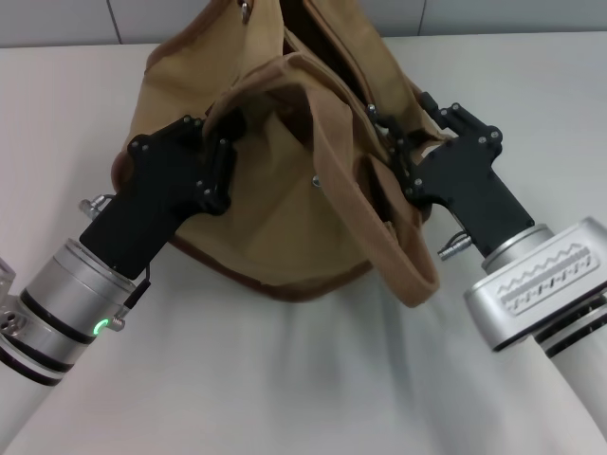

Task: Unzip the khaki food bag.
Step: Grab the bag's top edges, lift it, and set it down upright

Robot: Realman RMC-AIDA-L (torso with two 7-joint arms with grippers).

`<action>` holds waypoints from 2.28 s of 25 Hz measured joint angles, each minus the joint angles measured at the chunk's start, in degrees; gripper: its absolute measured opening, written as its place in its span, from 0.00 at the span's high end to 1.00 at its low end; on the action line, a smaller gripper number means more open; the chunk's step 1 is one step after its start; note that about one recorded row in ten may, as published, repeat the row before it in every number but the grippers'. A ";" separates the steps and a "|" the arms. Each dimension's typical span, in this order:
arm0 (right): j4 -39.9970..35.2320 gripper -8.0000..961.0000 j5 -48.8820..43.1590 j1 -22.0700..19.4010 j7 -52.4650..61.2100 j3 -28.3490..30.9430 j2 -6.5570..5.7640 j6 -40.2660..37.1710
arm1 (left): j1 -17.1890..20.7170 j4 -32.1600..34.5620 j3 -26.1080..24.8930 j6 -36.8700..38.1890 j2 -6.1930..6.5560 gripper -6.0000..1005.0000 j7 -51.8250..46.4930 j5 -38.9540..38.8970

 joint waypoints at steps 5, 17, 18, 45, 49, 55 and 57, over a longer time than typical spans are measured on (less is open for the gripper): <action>-0.73 0.53 -0.40 -1.00 -7.03 -0.32 0.01 -0.74 | 0.15 0.02 -0.09 0.00 0.00 0.94 -0.16 0.03; -4.21 0.52 -6.79 -0.42 14.64 -0.32 -2.94 -8.54 | 0.06 0.35 -0.12 -0.13 0.00 0.94 -0.23 -0.14; -5.63 0.52 -7.78 0.02 19.63 -0.28 -3.17 -9.42 | 0.07 0.38 -0.12 -0.20 0.00 0.94 -0.23 -0.19; -70.28 0.13 -1.91 -2.34 76.47 -41.89 -0.03 -27.02 | 0.07 0.58 -0.90 -2.60 0.00 0.94 -0.32 -0.42; -62.64 0.13 4.29 -2.94 67.00 -45.56 -0.04 -23.43 | -0.06 0.37 -0.91 -2.65 0.00 0.94 -0.32 -0.35; -48.02 0.14 15.01 -1.49 48.15 -47.49 -0.07 -16.52 | -0.14 0.36 -0.90 -2.65 0.00 0.94 -0.36 -0.35; -44.72 0.14 18.34 -1.28 44.03 -47.22 -0.13 -15.80 | -0.15 0.36 -0.90 -2.65 0.00 0.94 -0.40 -0.41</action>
